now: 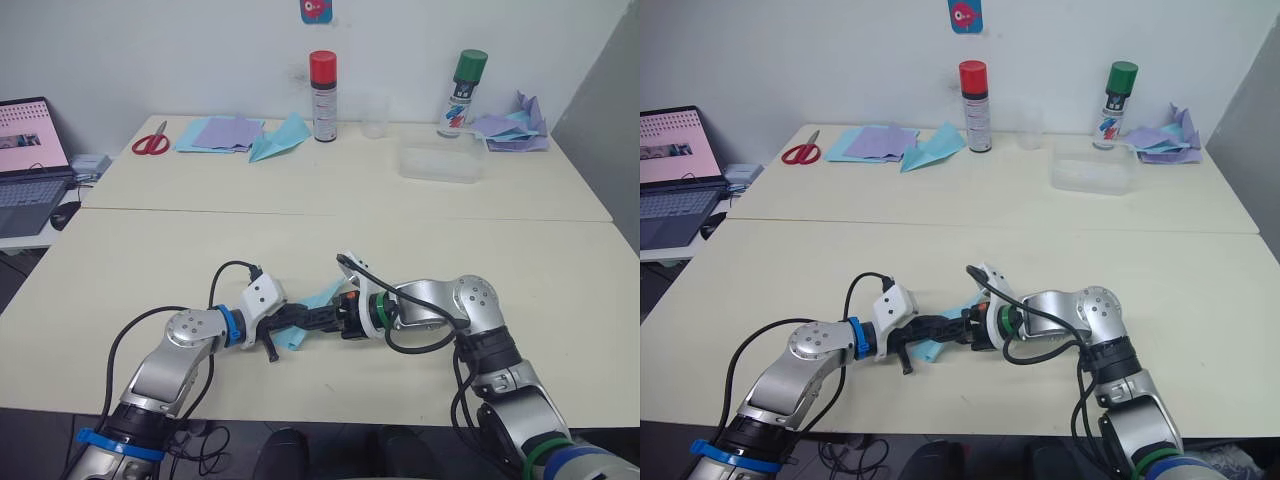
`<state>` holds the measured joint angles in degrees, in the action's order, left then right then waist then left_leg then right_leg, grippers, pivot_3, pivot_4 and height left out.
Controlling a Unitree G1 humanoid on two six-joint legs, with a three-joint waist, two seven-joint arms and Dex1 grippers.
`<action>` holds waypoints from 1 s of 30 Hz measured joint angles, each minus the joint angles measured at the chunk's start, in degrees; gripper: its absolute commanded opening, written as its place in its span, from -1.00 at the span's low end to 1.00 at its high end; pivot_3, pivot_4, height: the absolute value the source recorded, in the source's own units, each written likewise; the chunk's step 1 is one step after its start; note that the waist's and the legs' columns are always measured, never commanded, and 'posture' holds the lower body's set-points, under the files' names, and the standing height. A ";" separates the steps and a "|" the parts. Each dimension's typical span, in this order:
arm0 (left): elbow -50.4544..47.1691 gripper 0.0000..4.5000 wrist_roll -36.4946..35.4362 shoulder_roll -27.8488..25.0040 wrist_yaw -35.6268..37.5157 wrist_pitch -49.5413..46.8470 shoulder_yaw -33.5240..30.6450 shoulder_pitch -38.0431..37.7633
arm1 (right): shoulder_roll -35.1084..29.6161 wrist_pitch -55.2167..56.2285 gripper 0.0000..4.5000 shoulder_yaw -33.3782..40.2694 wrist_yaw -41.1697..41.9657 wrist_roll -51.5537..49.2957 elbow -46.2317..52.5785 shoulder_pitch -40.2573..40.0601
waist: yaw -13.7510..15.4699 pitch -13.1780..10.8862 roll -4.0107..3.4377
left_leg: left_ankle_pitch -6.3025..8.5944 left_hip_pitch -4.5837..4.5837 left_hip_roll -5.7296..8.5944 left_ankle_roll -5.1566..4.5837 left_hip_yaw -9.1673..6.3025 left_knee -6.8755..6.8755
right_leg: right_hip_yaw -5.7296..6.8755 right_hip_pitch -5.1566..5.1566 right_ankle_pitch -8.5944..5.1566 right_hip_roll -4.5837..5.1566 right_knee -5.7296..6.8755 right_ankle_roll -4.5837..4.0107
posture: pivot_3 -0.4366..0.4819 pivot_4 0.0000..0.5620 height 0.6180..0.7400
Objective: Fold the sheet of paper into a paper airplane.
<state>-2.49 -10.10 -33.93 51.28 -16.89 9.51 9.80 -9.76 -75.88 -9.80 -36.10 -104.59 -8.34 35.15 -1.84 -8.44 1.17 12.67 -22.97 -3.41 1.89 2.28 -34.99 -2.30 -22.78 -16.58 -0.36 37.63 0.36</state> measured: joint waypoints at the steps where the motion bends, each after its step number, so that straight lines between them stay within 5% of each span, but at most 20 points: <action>1: 0.00 -1.00 0.00 -0.01 0.00 0.00 0.00 -0.01 | -0.33 0.09 0.07 -0.36 -0.03 0.11 0.07 -0.19 | 0.00 0.00 0.00 | 0.00 0.00 -0.01 0.00 0.00 0.00 | 0.00 0.00 0.00 0.00 0.00 -0.01 | -0.05 -0.47 1.00; 27: 0.59 -1.00 0.92 -0.45 -0.91 0.00 -0.04 0.60 | 2.46 0.62 0.07 1.68 1.90 8.38 -2.04 -1.53 | -0.13 -0.10 -0.04 | -0.03 -0.05 -0.16 -0.05 0.05 0.10 | 0.10 -0.45 0.26 0.00 0.00 -0.41 | -0.05 -0.47 1.00; 30: 0.59 -1.00 1.11 -0.45 -1.16 0.00 -0.12 0.63 | 2.90 1.19 -0.20 2.58 1.66 8.76 -2.21 -1.53 | -0.21 -0.13 -0.07 | -0.03 -0.05 -0.16 -0.06 0.05 0.10 | 0.10 -0.47 0.27 0.00 0.00 -0.42 | -0.05 -0.47 1.00</action>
<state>-1.90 -8.99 -34.38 50.12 -16.89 9.39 10.43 -6.86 -74.70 -7.22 -34.44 -95.83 -10.56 33.62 -2.04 -8.57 1.10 12.64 -23.02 -3.57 1.84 2.33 -34.89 -2.21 -23.25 -16.31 -0.36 37.63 -0.06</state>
